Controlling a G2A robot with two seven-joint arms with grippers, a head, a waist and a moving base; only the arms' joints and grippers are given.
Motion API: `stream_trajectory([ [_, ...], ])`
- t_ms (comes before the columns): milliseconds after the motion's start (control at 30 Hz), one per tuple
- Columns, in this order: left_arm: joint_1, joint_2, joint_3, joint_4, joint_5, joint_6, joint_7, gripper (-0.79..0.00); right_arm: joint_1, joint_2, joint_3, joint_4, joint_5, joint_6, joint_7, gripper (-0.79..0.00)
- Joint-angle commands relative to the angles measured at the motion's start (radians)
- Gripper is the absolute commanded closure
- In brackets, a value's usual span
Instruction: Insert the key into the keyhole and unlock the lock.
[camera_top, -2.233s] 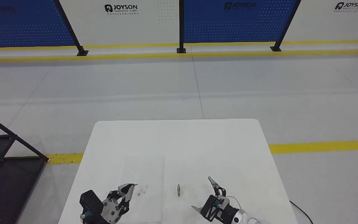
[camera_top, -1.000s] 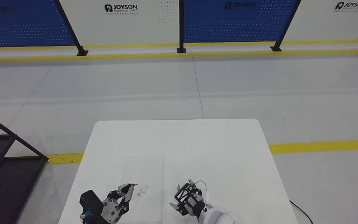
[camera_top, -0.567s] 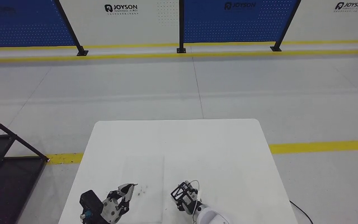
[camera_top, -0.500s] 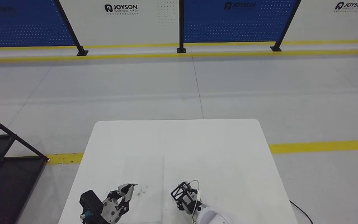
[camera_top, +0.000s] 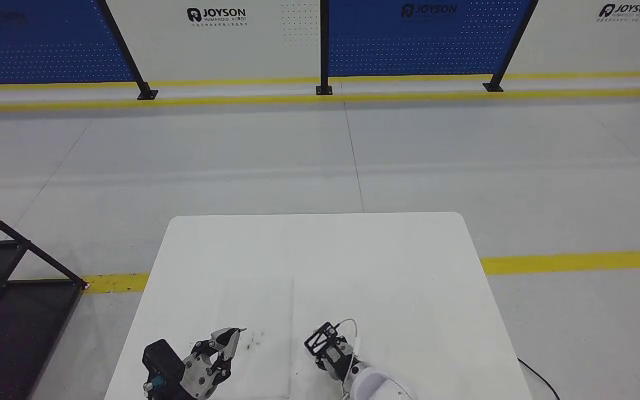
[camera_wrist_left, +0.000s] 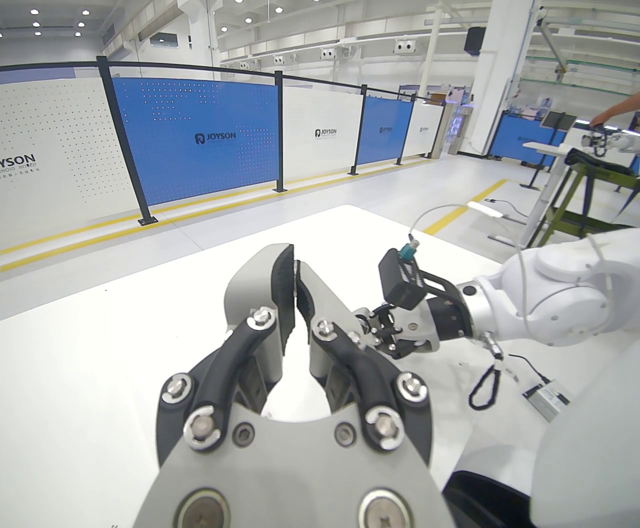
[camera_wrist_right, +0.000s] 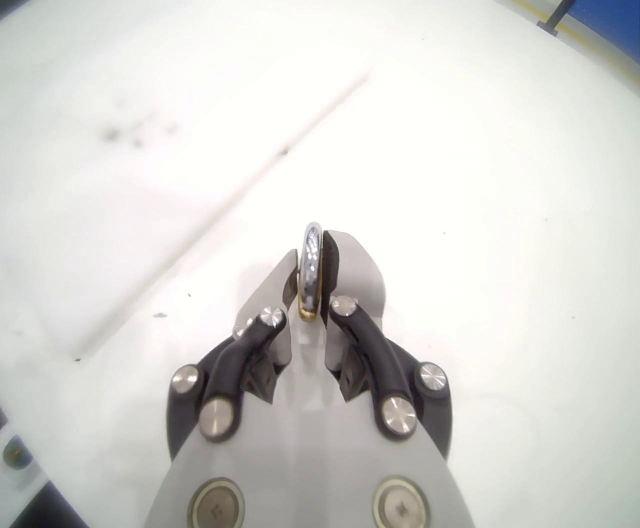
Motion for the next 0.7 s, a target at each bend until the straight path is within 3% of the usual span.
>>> stream_trajectory([
  [0,0.000,0.000,0.000,0.000,0.000,0.000,0.000,0.000,-0.007,0.004,0.012,-0.005,0.015,-0.027,-0.023,0.000],
  [200,0.000,0.000,0.000,0.000,0.000,0.000,0.000,0.000,-0.055,0.028,0.081,-0.058,0.071,-0.133,-0.134,0.000],
  [433,0.000,0.000,0.000,0.000,0.000,0.000,0.000,0.000,-0.122,0.072,0.218,-0.099,0.207,-0.424,-0.307,0.000],
  [667,0.000,0.000,0.000,0.000,0.000,0.000,0.000,0.000,-0.143,0.104,0.306,-0.092,0.279,-0.684,-0.399,0.000],
])
